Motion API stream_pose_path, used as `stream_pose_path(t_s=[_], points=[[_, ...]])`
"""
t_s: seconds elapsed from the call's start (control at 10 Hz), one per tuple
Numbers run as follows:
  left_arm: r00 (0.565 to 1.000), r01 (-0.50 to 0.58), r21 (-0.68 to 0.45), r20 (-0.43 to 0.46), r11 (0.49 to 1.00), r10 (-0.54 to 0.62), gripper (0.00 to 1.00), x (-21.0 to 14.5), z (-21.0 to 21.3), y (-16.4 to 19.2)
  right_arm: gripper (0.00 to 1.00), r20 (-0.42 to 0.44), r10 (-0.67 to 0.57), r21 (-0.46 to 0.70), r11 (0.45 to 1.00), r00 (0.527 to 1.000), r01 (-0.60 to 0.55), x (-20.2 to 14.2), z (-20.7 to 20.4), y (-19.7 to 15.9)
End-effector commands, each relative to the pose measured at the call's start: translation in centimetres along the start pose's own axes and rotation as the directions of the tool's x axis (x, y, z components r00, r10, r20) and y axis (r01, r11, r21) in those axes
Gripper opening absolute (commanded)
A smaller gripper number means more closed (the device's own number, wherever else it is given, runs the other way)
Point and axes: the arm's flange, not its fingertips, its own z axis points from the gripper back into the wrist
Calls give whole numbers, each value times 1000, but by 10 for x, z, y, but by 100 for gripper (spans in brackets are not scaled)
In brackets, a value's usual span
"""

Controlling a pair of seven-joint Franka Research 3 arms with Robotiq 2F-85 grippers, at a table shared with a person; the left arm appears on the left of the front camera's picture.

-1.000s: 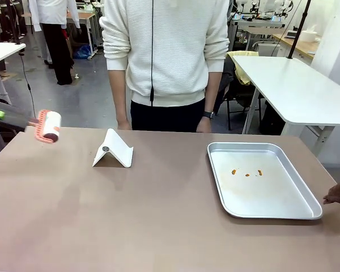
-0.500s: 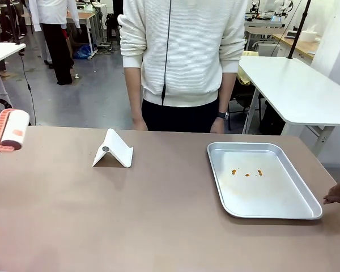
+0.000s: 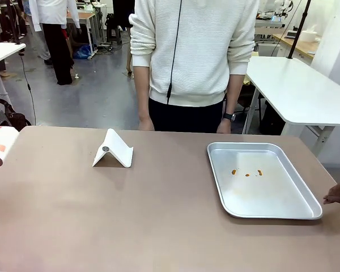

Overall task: Clean the surface of the table.
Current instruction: If a person points to the right, clean the right side of the table with your right hand, and if they point to the left, clean the left side with your left hand, then clean the area not pointed to by the person.

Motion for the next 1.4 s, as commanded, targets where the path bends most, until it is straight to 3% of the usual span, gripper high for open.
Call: stream_pose_path(t_s=[0.0, 1.2, 1.3], points=[[999, 40, 28, 36, 999, -41, 20, -10, -5, -18, 0, -7, 6, 7, 1000, 1000, -6, -2, 2, 5], [999, 40, 28, 36, 999, -41, 20, -10, -5, -18, 0, -7, 6, 7, 1000, 1000, -6, -2, 2, 5], [999, 40, 28, 36, 999, -41, 20, -10, -5, -18, 11, 0, 0, 0, 1000, 1000, 0, 0, 0, 0]])
